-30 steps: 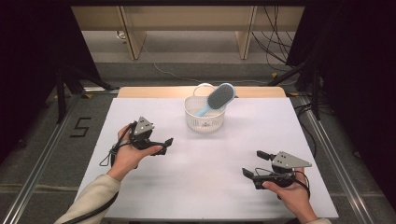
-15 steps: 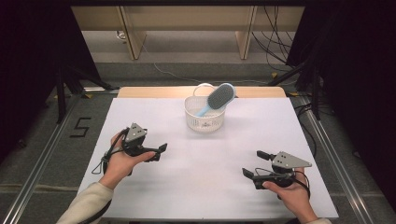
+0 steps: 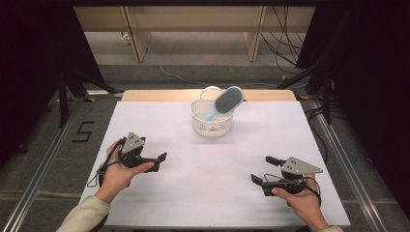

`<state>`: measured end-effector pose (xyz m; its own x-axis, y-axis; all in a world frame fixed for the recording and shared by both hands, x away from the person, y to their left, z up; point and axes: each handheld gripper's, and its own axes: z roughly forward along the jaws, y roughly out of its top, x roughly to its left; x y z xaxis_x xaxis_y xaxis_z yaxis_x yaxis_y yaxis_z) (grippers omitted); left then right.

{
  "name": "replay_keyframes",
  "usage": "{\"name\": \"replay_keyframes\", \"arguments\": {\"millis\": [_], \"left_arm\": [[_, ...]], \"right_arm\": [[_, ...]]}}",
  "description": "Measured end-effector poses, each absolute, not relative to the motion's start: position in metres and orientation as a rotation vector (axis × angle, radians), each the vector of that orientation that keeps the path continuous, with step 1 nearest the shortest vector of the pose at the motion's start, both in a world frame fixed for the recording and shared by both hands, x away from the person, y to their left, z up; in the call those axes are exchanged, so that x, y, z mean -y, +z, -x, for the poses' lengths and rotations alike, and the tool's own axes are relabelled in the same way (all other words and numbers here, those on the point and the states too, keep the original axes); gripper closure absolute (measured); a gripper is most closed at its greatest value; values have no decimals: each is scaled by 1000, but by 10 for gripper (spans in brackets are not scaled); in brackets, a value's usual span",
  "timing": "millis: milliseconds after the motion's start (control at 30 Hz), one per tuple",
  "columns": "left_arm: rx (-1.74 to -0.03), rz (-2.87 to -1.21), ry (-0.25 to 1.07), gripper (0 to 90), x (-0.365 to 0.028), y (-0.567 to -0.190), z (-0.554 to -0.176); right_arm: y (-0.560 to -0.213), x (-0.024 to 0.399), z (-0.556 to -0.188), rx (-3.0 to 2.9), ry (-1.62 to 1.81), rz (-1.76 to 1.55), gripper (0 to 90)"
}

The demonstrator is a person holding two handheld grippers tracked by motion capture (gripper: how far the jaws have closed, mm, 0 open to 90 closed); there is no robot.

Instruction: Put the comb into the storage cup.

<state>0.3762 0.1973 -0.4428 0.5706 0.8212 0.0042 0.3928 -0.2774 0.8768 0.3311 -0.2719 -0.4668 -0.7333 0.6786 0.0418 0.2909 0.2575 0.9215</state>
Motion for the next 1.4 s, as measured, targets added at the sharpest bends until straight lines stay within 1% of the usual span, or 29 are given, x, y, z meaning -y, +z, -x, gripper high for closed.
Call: {"name": "replay_keyframes", "arguments": {"millis": [367,1400], "left_arm": [[-974,-1896,618,32,-206,-446,-366],[-951,-1900,614,35,-217,-457,-343]], "right_arm": [[-467,272,-331,-2169,1470,-887,123],[-466,272,-331,-2168,1468,-888,122]]}}
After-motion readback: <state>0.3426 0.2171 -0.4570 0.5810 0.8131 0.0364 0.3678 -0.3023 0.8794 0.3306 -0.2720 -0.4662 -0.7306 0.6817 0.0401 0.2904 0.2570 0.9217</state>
